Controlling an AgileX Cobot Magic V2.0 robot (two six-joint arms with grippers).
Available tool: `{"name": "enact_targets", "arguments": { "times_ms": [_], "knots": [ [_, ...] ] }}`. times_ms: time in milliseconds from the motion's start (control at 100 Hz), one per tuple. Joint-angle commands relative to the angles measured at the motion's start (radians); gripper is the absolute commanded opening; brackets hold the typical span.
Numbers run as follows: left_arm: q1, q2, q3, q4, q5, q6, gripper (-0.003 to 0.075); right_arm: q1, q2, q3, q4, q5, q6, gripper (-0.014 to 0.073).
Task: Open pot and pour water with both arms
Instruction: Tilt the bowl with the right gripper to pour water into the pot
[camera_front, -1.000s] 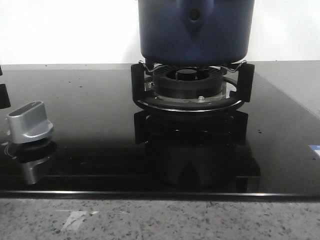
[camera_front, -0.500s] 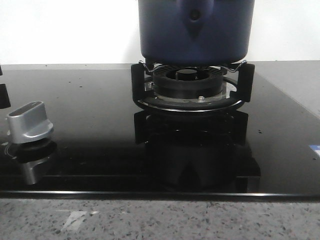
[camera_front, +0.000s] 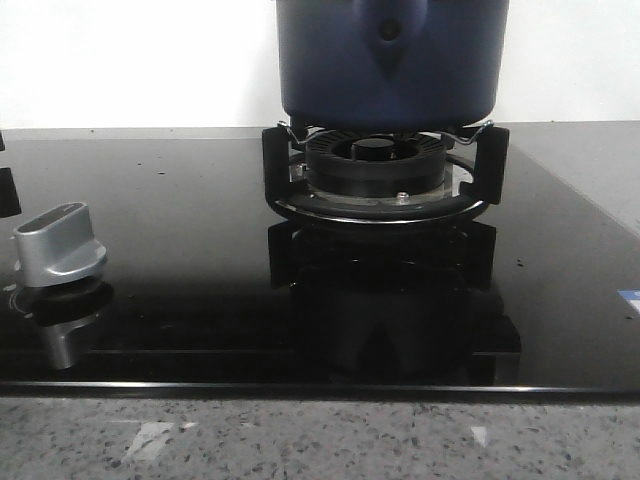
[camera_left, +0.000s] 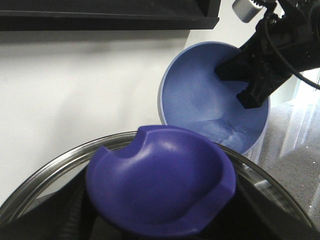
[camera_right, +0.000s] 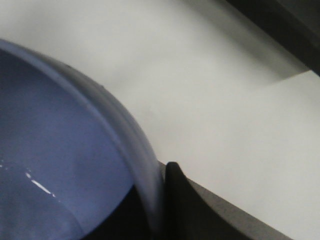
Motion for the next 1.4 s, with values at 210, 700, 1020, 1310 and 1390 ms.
{"name": "enact_targets", "arguments": {
  "times_ms": [210,700,1020,1310,1390],
  "knots": [
    [0.005,-0.021,-0.034,-0.05,0.03,-0.007,0.0316,0.01,-0.044,-0.029,-0.187,-0.133,-0.002,-0.0051],
    [0.005,-0.021,-0.034,-0.046,0.023,-0.007,0.0316,0.014,-0.044,-0.029,-0.312,-0.315,-0.002,-0.0052],
    [0.005,-0.021,-0.034,-0.044,0.016,-0.007,0.0316,0.014,-0.044,-0.029,-0.398,-0.347,-0.002,-0.0052],
    [0.005,-0.021,-0.034,-0.044,0.007,-0.007,0.0316,0.014,-0.055,-0.029,-0.437,-0.422,-0.002,-0.0051],
    [0.005,-0.021,-0.034,-0.044,0.007,-0.007,0.0316,0.014,-0.059,-0.029,-0.474,-0.45,-0.002,-0.005]
  ]
}}
